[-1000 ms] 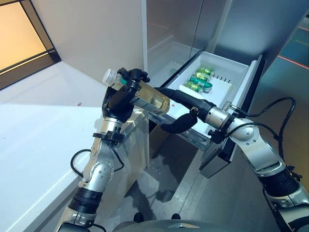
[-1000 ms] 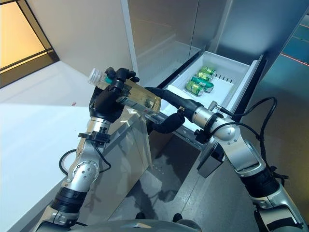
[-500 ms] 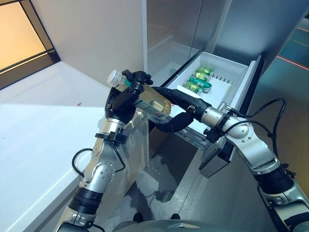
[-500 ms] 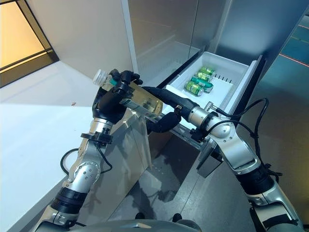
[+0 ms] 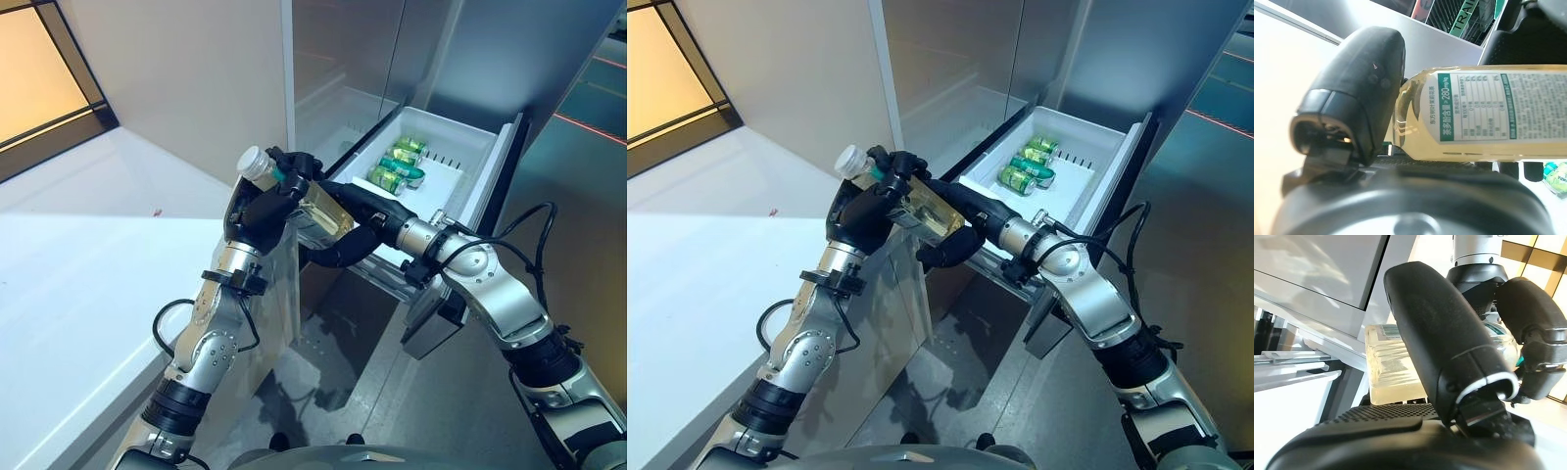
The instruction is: Put drinks into fridge and close the fridge
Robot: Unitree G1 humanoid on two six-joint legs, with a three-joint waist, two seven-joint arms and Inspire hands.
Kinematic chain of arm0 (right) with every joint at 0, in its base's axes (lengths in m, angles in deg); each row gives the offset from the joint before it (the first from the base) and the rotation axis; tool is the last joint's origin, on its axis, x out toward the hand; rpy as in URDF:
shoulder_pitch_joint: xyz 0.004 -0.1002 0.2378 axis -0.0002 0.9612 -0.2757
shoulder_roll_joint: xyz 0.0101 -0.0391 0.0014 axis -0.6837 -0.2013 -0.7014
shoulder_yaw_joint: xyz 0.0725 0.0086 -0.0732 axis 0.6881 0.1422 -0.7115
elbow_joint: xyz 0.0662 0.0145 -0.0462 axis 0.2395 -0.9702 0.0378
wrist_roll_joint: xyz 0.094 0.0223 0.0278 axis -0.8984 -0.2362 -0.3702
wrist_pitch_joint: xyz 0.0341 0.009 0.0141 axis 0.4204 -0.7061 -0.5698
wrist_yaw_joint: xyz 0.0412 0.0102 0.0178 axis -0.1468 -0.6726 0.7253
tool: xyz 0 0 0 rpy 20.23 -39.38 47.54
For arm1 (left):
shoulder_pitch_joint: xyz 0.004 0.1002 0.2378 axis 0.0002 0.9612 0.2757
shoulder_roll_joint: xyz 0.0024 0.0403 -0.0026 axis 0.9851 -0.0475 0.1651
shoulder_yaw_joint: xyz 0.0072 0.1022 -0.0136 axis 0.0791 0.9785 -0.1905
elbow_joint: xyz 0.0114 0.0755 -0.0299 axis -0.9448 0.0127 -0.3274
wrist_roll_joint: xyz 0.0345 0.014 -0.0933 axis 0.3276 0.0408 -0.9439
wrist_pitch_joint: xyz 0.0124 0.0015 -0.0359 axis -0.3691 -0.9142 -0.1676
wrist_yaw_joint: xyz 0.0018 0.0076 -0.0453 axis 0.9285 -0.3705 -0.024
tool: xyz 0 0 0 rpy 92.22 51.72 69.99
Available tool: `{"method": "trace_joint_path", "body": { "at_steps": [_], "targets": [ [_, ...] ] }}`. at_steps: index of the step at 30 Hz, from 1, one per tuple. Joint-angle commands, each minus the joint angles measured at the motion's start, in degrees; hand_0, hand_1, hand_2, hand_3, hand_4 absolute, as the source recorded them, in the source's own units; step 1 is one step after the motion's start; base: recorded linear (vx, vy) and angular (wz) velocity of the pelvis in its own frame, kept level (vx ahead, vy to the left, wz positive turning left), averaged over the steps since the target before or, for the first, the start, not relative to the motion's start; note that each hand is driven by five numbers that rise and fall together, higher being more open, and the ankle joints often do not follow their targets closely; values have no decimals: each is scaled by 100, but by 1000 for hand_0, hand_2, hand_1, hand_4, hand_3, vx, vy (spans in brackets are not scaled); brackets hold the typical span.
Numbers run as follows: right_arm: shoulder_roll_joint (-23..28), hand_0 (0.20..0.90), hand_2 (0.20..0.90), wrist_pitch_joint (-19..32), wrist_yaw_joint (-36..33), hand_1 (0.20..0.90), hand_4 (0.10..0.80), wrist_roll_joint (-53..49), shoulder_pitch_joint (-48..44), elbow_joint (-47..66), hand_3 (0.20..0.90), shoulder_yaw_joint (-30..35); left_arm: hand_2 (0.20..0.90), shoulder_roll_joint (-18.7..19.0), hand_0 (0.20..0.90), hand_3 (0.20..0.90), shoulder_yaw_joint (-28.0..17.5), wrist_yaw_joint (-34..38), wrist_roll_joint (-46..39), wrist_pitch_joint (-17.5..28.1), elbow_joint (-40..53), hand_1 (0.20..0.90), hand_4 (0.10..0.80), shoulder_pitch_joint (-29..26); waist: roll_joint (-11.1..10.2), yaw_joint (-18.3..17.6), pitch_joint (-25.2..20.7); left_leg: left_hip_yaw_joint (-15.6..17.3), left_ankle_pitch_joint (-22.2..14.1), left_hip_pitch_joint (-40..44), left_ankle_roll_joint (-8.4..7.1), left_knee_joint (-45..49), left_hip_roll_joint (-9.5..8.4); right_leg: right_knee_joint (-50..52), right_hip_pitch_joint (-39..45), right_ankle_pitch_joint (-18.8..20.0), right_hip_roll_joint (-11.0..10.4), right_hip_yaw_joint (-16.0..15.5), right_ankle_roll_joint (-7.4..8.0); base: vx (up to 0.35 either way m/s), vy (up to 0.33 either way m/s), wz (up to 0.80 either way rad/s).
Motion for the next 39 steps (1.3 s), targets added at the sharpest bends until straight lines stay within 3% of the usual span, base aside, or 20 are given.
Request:
{"method": "trace_joint_path", "body": {
  "at_steps": [1, 12, 19, 20, 22, 23, 24, 28, 32, 34, 39],
  "targets": [
    [-436, 300, 300, 230, 85, 300, 100, 17, -639, -195, 200, -313, 300, -309, 300, 200, 288, -525, 220, 841, 559, 300, 100, -1359, -69, 21, -654, 430, -427, 38, 20, 8, 39, 124, -102, 63, 22, 169, 122, 0, 0, 0],
    [-482, 300, 300, 232, -293, 300, 100, 16, -741, -284, 200, -277, 300, -138, 300, 200, 420, -650, 970, 838, 746, 300, 100, -1595, -52, 5, -634, 423, -426, 17, 27, 8, 37, 90, -113, 85, 42, 194, 126, 0, 0, 0],
    [-479, 300, 300, 425, -676, 300, 100, 92, -828, -304, 200, -147, 300, -84, 300, 200, 499, -688, 1159, 601, 710, 300, 100, -1650, -36, -12, -631, 460, -436, 36, 39, 8, 44, 90, -113, 87, 48, 210, 123, 0, 0, 0],
    [-472, 300, 300, 490, -855, 300, 100, 115, -875, -299, 200, -77, 460, -55, 460, 387, 515, -688, 1187, 482, 673, 460, 287, -1657, -29, -13, -623, 468, -440, 43, 44, 8, 45, 89, -112, 91, 51, 215, 122, 0, 0, 0],
    [-425, 300, 300, 558, -1050, 300, 100, 109, -951, -305, 200, 30, 545, -17, 545, 485, 514, -663, 1242, 389, 641, 545, 385, -1645, -19, -9, -611, 479, -442, 56, 47, 8, 43, 88, -108, 92, 55, 218, 119, 0, 0, 0],
    [-399, 300, 300, 570, -1170, 300, 100, 94, -1003, -315, 200, 85, 545, 11, 545, 485, 524, -633, 1242, 360, 607, 545, 385, -1645, -15, -5, -605, 474, -444, 61, 48, 8, 40, 88, -108, 95, 56, 223, 118, 0, 0, 0],
    [-378, 300, 300, 591, -1233, 300, 100, 93, -1037, -324, 200, 120, 900, 26, 900, 900, 530, -620, 1233, 353, 584, 900, 800, -1646, -14, -5, -598, 471, -445, 66, 49, 8, 37, 88, -107, 96, 57, 231, 117, 0, 0, 0],
    [-213, 300, 300, 651, -1775, 300, 100, -100, -1262, -412, 200, 339, 900, 86, 900, 900, 477, -487, 1161, 500, 504, 900, 800, -1637, -7, 8, -596, 462, -450, 85, 49, 8, 25, 80, -94, 104, 61, 248, 112, 0, 0, 0],
    [-31, 300, 300, 808, -2340, 300, 100, -142, -1400, -571, 200, 605, 900, 138, 900, 900, 311, -193, 1236, 1041, 496, 900, 800, -1635, -13, 26, -607, 425, -454, 93, 48, 8, 14, 79, -79, 104, 58, 237, 109, 0, 0, 0],
    [129, 300, 300, 851, -2664, 300, 100, -224, -1412, -616, 200, 866, 900, 221, 900, 900, 37, -100, 1198, 1488, 673, 900, 800, -1610, -34, 59, -631, 379, -457, 85, 39, 8, 11, 80, -75, 94, 50, 204, 109, 12, -16, 0],
    [272, 300, 300, 832, -3173, 300, 100, -81, -1413, -802, 200, 1201, 900, 399, 900, 900, -435, -7, 1353, 1680, 1276, 900, 800, -1692, -47, 132, -640, 281, -455, 60, 21, 8, 2, 77, -73, 86, 40, 88, 98, 7, -17, 1]
  ]
}}
